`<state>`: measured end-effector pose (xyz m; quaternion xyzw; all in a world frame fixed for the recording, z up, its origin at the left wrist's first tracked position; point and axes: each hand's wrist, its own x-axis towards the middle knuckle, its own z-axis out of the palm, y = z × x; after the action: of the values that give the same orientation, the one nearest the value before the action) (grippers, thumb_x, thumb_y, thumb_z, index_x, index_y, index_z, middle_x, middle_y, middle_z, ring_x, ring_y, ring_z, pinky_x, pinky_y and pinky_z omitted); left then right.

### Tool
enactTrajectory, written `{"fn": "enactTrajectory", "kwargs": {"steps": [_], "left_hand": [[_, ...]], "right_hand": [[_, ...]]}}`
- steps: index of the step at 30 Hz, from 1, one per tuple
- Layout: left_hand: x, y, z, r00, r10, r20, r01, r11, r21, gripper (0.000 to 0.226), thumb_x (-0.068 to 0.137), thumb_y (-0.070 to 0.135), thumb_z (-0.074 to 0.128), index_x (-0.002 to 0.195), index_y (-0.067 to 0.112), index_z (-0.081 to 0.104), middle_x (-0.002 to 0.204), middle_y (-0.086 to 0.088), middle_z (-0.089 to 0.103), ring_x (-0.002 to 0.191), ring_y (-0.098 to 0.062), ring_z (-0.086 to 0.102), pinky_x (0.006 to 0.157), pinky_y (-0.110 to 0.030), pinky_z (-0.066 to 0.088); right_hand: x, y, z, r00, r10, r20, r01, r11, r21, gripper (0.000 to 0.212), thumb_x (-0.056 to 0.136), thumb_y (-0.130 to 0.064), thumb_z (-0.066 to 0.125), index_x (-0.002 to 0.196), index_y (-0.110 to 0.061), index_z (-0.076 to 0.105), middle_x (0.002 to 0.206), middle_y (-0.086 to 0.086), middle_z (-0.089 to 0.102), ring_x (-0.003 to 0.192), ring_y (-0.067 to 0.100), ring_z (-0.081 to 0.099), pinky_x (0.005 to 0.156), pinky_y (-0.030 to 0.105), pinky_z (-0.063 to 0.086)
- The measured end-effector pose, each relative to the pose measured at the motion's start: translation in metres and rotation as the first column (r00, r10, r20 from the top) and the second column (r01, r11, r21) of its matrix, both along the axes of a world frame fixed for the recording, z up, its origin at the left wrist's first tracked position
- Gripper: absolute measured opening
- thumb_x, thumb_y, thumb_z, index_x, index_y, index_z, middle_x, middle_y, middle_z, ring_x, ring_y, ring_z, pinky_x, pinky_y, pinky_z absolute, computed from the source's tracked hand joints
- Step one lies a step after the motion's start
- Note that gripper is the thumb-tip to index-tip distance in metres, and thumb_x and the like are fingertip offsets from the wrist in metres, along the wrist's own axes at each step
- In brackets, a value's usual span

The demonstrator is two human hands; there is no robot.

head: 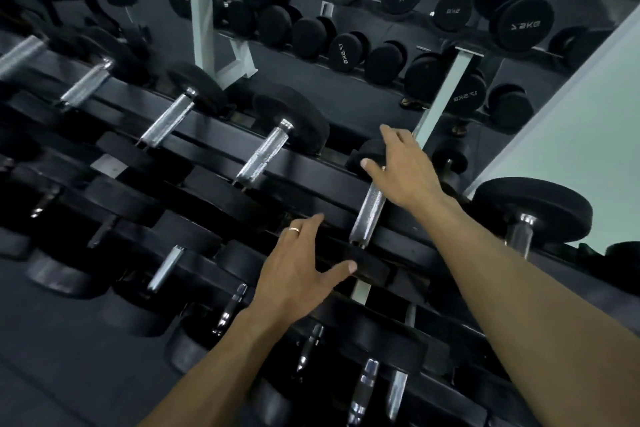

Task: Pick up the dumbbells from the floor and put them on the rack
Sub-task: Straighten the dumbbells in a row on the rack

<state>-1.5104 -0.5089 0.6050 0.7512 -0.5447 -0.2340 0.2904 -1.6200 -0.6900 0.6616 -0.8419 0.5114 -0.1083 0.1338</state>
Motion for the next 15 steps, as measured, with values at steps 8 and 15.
{"fn": "enactTrajectory", "kwargs": {"steps": [8, 15], "left_hand": [[0.094, -0.002, 0.018, 0.940, 0.128, 0.315, -0.023, 0.948, -0.316, 0.065, 0.065, 0.053, 0.068, 0.117, 0.015, 0.064, 0.115, -0.005, 0.064, 0.127, -0.026, 0.049, 0.104, -0.046, 0.035], [0.166, -0.016, 0.008, 0.970, -0.041, 0.240, 0.039, 0.999, 0.013, 0.117, 0.048, 0.070, 0.077, 0.146, 0.027, 0.031, 0.151, -0.002, 0.030, 0.148, -0.027, 0.008, 0.120, -0.049, 0.017]], "right_hand": [[0.076, 0.010, 0.000, 0.990, 0.074, 0.119, -0.083, 0.994, 0.073, 0.078, 0.092, -0.040, 0.059, 0.153, -0.012, 0.018, 0.157, 0.009, 0.024, 0.142, 0.028, 0.031, 0.114, 0.041, 0.031], [0.106, 0.002, 0.000, 0.979, 0.053, 0.195, -0.082, 0.986, 0.145, 0.082, 0.093, -0.037, 0.060, 0.155, -0.020, 0.009, 0.162, 0.005, 0.015, 0.146, 0.024, 0.024, 0.117, 0.040, 0.027]]}}
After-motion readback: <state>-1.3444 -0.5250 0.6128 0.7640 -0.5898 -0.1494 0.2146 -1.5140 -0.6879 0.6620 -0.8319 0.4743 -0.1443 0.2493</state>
